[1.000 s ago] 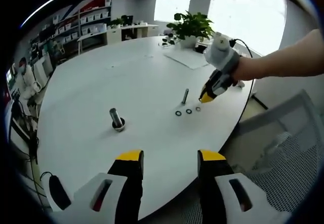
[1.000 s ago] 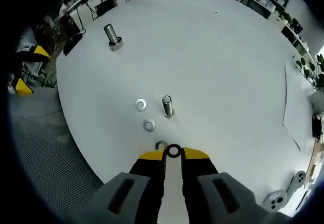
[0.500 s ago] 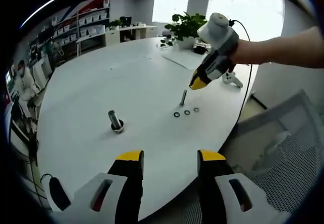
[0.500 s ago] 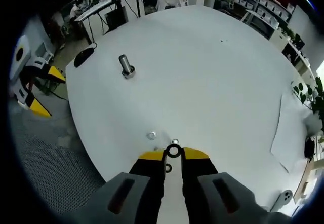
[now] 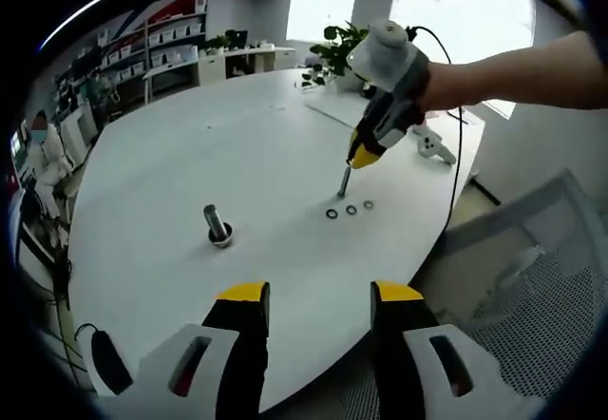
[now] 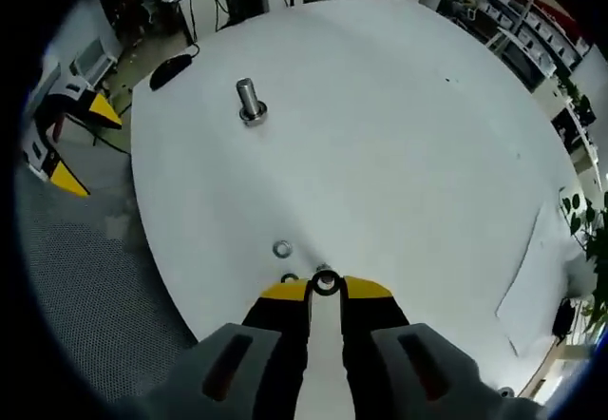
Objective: Place the washer onto the threaded stud by aligning its center hole with the stud, sliding it down to the base, and recovering from edge contact or off-axis alignment until the washer reaches the visible bottom stop.
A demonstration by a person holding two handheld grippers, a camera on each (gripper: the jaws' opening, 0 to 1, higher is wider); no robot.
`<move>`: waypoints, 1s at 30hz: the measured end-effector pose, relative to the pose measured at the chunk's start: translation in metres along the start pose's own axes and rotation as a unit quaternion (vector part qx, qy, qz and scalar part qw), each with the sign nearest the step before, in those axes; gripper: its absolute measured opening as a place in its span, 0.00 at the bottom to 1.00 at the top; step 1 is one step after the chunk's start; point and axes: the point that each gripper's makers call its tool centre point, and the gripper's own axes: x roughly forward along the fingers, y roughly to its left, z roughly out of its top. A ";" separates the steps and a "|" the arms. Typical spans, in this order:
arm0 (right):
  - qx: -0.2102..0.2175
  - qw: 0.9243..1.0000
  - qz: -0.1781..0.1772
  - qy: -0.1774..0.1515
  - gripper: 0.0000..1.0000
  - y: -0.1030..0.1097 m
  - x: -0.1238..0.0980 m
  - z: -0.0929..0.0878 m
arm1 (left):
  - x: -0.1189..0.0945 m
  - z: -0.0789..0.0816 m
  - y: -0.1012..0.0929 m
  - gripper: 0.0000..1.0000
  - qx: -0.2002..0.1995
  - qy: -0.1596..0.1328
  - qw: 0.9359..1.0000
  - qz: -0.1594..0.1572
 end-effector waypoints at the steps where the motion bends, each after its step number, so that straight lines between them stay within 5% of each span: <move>1: 0.000 1.000 0.000 0.001 0.13 -0.001 0.000 0.000 | 0.000 0.000 0.000 0.41 0.000 0.000 1.000 0.000; 30: 0.007 0.999 0.022 0.038 0.14 0.002 0.045 -0.018 | 0.002 -0.005 0.002 0.41 -0.003 0.011 1.000 0.002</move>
